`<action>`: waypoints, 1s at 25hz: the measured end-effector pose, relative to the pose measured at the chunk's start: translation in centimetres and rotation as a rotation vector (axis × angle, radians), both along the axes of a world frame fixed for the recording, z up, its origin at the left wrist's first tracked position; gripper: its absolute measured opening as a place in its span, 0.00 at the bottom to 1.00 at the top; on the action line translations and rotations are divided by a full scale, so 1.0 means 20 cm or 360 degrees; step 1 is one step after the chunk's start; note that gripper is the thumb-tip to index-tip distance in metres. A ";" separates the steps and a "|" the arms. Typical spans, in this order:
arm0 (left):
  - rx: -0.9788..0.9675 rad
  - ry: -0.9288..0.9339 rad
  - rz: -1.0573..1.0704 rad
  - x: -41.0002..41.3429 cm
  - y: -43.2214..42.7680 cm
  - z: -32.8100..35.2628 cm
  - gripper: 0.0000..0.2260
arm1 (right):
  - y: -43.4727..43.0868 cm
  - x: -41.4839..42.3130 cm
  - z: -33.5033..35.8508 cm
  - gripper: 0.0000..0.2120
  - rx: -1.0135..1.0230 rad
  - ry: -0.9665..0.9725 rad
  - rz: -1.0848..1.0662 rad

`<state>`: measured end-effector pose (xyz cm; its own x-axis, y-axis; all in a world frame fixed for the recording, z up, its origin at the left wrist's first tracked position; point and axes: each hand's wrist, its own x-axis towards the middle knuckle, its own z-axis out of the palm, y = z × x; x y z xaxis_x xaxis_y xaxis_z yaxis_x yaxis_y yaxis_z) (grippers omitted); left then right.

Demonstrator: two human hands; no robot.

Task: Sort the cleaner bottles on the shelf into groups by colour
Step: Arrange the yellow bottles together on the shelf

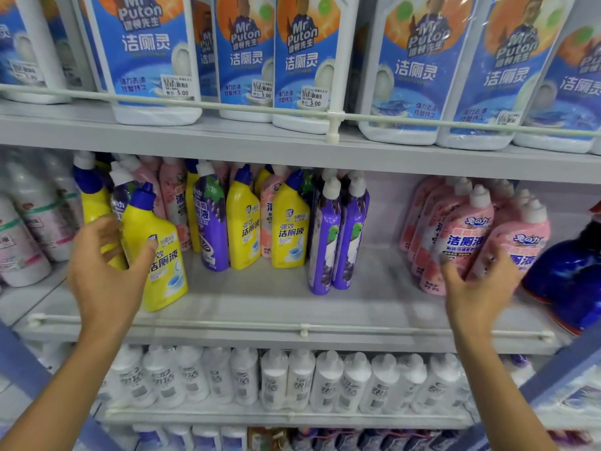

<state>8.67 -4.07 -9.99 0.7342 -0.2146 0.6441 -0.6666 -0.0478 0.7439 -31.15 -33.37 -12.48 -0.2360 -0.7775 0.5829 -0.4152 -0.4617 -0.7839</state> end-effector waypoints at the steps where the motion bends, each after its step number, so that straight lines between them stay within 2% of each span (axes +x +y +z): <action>1: -0.0012 -0.0088 0.0003 -0.04 -0.02 0.02 0.25 | 0.05 0.10 0.02 0.36 0.0045 -0.0046 0.0194; 3: -0.0003 -0.0176 -0.0059 -0.12 -0.08 0.06 0.24 | 0.12 0.28 0.03 0.38 0.0130 -0.0075 0.0492; 6: 0.0009 0.0045 -0.0357 -0.23 -0.21 0.08 0.24 | 0.20 0.50 0.07 0.37 0.0202 -0.0058 0.0776; 11: 0.0172 0.0335 -0.0752 -0.39 -0.49 0.07 0.30 | 0.20 0.60 0.11 0.32 0.0183 -0.0070 0.0935; 15: 0.0115 0.0515 -0.0958 -0.49 -0.72 0.06 0.31 | 0.09 0.57 0.14 0.27 0.0210 -0.0106 0.1046; 18: 0.0102 0.0574 -0.1051 -0.57 -0.88 0.07 0.33 | 0.01 0.59 0.15 0.28 0.0302 -0.0161 0.1125; 21: 0.0183 0.0523 -0.1083 -0.67 -0.99 0.06 0.32 | -0.06 0.64 0.14 0.30 0.0340 -0.0101 0.1151; 25: 0.0214 0.0438 -0.0946 -0.72 -1.07 0.04 0.29 | -0.09 0.65 0.12 0.31 0.0417 -0.0061 0.1177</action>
